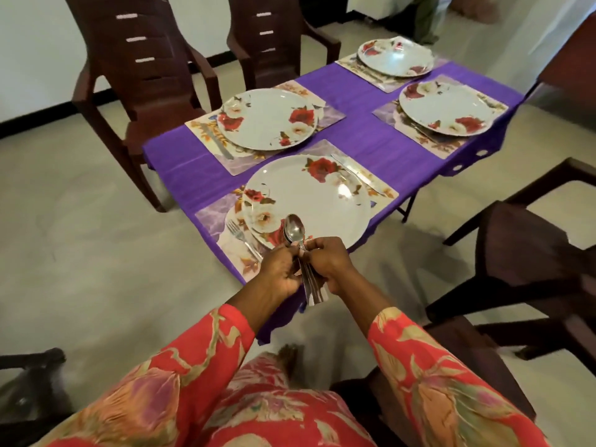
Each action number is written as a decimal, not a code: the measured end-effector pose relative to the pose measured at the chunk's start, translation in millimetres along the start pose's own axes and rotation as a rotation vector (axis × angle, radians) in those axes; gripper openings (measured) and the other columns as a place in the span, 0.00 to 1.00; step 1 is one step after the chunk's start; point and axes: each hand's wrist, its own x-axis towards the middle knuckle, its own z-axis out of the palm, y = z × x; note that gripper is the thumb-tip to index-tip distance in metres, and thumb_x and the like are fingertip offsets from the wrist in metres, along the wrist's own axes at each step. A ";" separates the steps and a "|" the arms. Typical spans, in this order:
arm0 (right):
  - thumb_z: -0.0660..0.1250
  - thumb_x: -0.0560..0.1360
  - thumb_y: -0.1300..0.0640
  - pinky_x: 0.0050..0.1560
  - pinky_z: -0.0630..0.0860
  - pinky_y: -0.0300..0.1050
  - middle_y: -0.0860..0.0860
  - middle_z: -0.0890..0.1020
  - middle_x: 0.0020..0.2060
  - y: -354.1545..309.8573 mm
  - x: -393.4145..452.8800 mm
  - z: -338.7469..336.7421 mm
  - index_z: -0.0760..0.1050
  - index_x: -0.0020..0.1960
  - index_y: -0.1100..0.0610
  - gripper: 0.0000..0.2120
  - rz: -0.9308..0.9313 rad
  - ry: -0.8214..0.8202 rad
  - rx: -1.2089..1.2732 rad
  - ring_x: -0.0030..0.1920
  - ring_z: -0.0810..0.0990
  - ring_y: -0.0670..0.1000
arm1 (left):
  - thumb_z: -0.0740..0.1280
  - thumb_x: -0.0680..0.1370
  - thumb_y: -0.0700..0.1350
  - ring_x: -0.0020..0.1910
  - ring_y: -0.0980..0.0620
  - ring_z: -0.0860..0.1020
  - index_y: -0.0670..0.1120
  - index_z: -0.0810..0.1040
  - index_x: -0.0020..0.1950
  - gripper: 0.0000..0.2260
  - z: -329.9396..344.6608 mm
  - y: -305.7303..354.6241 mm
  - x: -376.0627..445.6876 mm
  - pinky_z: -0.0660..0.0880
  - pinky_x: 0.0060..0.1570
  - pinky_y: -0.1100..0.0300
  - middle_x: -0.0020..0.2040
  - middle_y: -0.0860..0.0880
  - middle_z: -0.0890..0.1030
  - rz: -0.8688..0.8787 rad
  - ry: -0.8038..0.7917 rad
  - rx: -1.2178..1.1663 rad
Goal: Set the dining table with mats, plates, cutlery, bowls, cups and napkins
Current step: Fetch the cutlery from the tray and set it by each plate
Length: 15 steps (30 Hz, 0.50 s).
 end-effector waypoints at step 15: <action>0.60 0.77 0.63 0.31 0.72 0.40 0.56 0.78 0.37 -42.0 82.9 -52.7 0.74 0.41 0.58 0.08 0.024 -0.020 -0.082 0.34 0.75 0.49 | 0.62 0.77 0.33 0.41 0.51 0.76 0.44 0.76 0.44 0.08 85.4 41.7 69.0 0.73 0.36 0.53 0.41 0.46 0.78 -0.075 -0.014 0.129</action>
